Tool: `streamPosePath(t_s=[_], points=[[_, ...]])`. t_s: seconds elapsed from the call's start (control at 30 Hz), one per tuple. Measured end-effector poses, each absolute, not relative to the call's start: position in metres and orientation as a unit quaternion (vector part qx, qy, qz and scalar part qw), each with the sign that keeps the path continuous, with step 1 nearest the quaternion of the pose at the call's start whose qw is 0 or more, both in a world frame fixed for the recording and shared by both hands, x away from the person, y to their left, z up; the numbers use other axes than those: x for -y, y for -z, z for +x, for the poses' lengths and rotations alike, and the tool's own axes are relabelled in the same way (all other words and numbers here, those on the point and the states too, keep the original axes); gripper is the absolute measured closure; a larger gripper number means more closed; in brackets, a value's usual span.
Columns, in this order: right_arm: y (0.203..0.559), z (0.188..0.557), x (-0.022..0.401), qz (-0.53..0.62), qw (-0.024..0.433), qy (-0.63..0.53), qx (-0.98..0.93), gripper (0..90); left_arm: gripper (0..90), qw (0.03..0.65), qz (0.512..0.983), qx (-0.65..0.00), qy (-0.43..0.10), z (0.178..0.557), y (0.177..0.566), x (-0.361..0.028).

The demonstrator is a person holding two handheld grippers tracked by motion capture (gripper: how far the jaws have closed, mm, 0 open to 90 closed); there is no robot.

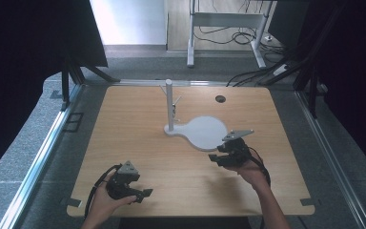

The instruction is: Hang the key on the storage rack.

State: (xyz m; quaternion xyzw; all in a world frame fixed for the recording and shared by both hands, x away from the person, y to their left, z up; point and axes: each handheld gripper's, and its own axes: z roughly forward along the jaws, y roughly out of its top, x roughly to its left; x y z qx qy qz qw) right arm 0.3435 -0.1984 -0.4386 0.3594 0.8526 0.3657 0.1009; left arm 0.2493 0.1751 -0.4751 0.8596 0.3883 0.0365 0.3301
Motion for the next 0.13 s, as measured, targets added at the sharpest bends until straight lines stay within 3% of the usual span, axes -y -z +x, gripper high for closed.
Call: streamPosePath(t_s=[0.13], points=[[0.4453,0.3361,0.2025,0.361,0.111,-0.374,-0.847,45.3,23.3,0.328,0.860,-0.390,-0.037,0.2501,0.4756,-0.1756]])
